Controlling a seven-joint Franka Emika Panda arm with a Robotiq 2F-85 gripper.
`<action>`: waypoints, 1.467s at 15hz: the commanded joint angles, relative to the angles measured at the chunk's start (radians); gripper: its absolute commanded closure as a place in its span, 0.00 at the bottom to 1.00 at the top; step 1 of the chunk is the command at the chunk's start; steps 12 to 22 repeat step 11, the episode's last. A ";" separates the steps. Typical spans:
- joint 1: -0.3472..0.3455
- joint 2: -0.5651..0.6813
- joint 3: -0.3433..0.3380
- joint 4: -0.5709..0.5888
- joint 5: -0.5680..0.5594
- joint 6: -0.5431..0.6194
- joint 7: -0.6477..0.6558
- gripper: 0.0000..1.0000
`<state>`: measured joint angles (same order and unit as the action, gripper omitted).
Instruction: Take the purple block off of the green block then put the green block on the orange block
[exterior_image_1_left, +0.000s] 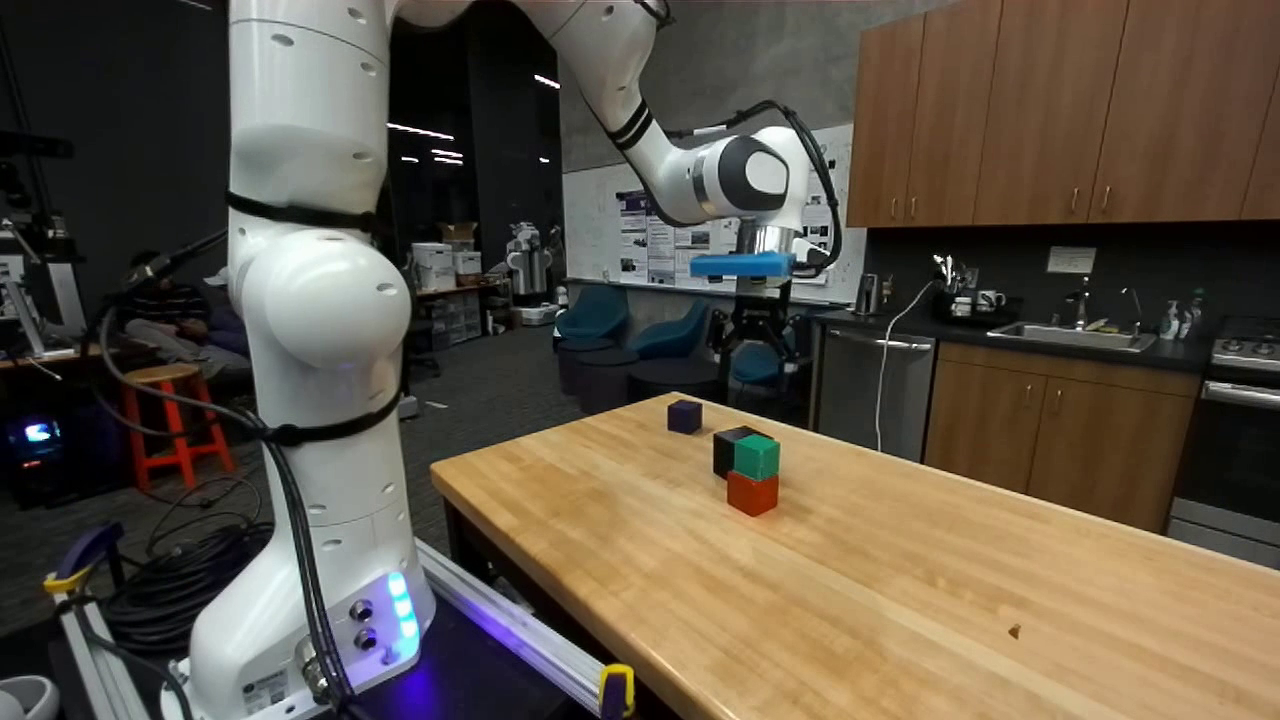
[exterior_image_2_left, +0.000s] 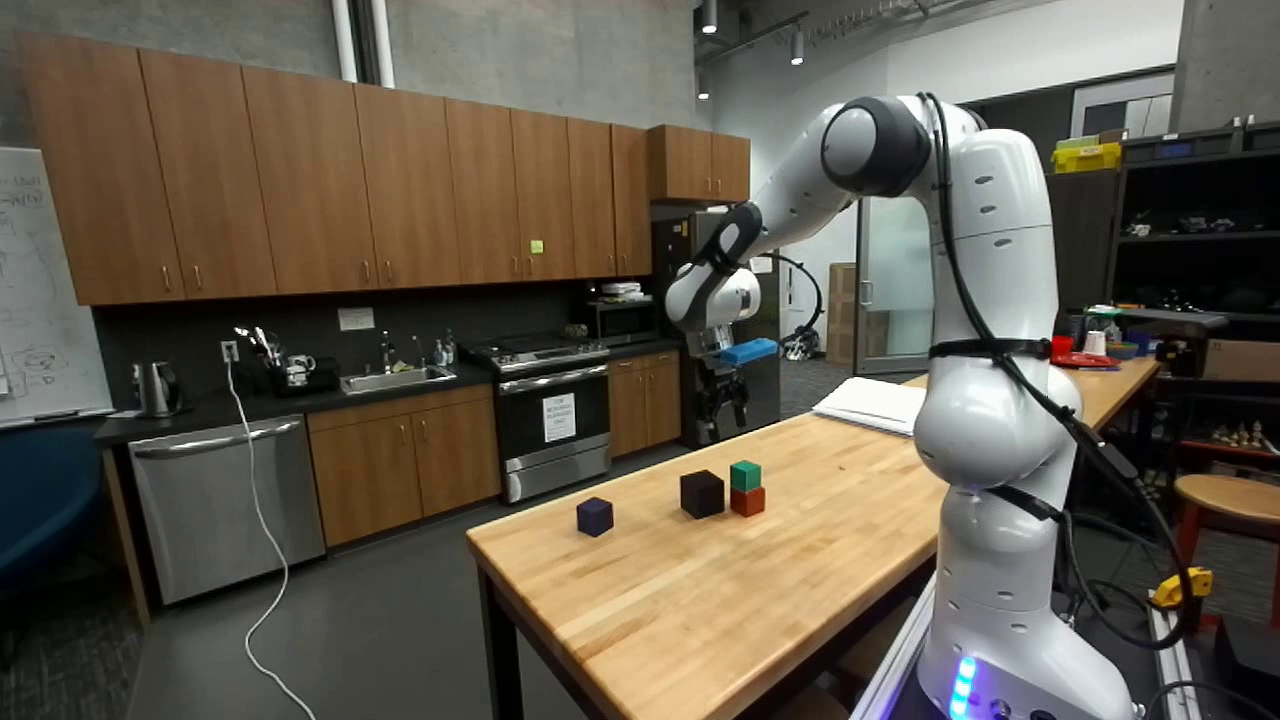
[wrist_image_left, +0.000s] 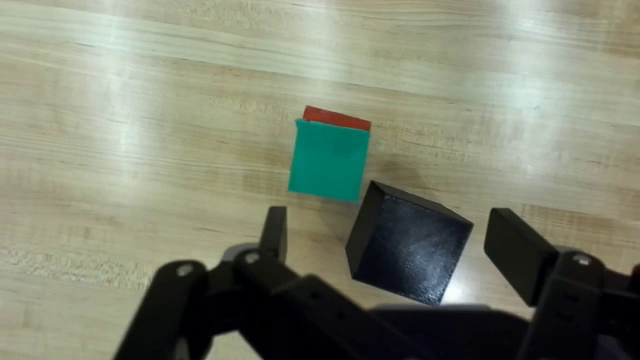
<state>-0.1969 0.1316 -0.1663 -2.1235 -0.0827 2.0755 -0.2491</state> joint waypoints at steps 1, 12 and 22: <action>0.026 -0.046 0.022 0.043 0.027 -0.075 0.040 0.00; 0.084 -0.068 0.061 0.110 0.059 -0.135 0.129 0.00; 0.084 -0.068 0.061 0.110 0.059 -0.135 0.129 0.00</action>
